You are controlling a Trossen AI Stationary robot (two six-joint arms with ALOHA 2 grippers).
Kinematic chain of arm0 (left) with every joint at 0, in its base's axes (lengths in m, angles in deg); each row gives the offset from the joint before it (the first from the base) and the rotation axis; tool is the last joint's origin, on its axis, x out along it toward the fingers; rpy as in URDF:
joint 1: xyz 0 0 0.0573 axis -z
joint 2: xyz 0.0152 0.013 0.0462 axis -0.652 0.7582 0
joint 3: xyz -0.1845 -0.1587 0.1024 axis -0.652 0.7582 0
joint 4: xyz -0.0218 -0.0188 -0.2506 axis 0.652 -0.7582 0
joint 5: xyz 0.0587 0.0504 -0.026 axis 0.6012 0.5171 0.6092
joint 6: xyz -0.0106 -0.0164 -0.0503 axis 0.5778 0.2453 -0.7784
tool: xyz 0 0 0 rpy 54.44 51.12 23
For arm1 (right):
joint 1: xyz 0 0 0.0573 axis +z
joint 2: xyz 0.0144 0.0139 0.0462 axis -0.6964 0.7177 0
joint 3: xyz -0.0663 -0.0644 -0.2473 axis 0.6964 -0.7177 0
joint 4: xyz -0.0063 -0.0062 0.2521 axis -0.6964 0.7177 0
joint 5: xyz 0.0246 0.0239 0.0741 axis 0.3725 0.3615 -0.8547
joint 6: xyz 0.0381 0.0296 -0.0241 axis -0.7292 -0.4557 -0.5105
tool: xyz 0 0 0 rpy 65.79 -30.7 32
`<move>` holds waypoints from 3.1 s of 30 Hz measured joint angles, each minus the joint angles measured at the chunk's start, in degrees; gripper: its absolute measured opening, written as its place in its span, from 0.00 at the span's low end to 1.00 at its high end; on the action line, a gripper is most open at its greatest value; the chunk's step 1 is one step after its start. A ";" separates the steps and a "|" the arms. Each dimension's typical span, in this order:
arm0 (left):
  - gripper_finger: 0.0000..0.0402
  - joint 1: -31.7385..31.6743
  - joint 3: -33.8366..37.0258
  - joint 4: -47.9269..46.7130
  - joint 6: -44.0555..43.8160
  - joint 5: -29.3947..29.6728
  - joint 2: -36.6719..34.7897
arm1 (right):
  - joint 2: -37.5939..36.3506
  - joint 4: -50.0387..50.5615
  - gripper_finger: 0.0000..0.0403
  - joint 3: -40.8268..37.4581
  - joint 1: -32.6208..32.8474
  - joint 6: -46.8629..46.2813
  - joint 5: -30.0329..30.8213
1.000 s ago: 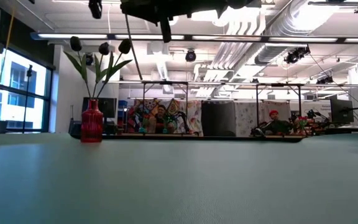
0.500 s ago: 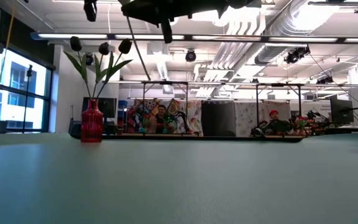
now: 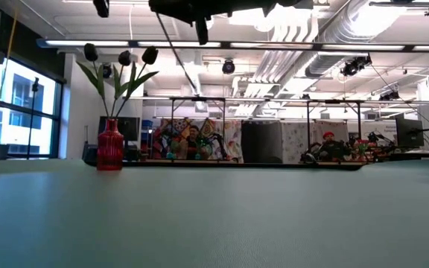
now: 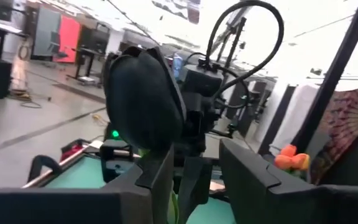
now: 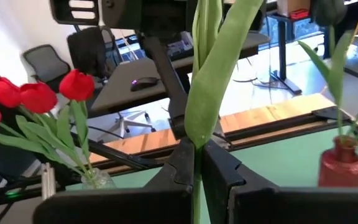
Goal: Sort flowers into vase by color
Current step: Put the black flower into the red vase
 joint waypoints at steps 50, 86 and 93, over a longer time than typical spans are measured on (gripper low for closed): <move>0.01 0.00 -0.04 6.82 -0.49 2.92 6.15 | -0.69 -0.12 0.01 -0.02 -0.82 -4.26 -3.87; 0.00 0.19 -13.39 -29.05 25.02 40.21 -2.20 | -6.08 17.89 0.46 -0.02 -10.57 -5.46 0.32; 0.00 -3.94 -13.53 -28.80 25.00 43.82 -1.59 | -6.04 17.58 0.45 -0.02 -11.76 -5.44 0.39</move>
